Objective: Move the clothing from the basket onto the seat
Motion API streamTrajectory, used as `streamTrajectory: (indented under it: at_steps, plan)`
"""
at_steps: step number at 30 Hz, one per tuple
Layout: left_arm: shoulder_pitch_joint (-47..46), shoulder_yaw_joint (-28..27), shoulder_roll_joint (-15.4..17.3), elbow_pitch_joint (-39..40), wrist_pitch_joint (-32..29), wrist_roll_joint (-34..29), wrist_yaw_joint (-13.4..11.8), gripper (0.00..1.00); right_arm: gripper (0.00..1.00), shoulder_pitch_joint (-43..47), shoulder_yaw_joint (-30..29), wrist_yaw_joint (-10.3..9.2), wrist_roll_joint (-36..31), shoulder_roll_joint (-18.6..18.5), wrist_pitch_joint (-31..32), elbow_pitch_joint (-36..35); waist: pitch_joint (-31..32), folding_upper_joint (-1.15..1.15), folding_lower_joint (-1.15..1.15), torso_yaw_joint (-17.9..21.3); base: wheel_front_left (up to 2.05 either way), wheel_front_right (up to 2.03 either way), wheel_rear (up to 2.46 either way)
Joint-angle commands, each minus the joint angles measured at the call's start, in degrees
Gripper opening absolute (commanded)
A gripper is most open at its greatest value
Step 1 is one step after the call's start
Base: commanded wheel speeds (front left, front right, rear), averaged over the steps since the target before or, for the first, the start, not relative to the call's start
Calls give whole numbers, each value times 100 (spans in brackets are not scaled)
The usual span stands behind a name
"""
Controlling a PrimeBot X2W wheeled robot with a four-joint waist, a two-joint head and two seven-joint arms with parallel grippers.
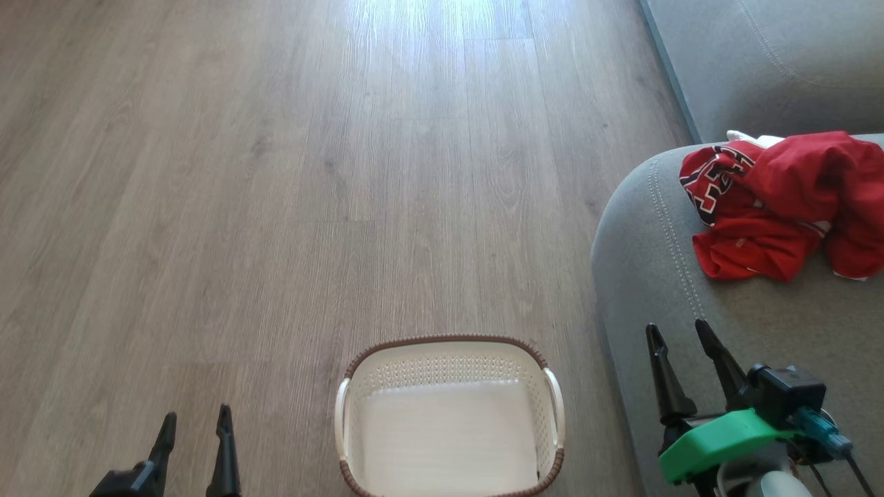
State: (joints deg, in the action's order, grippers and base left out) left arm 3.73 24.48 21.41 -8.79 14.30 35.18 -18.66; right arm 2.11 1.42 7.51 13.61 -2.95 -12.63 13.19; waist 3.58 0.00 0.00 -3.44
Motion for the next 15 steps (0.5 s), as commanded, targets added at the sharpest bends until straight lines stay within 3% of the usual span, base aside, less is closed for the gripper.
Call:
streamTrajectory:
  at_steps: [1,13,14,15]
  plan:
    - [-188,-292,138,123,70,-31,11,100,100,-164,113,-2,5,7,-67,-166,-2,0,0,-1,0,0,0]
    - [-195,-325,94,96,70,-70,25,100,100,-182,108,-2,7,7,-45,-131,-16,0,0,-1,0,0,0]
    - [0,-63,-9,-50,0,-19,7,0,0,-1,-2,0,0,0,0,27,-17,0,0,-2,0,0,0]
    - [-1,-55,-28,-88,-9,-23,6,0,0,-1,1,0,1,0,1,69,-17,0,0,-2,0,0,0]
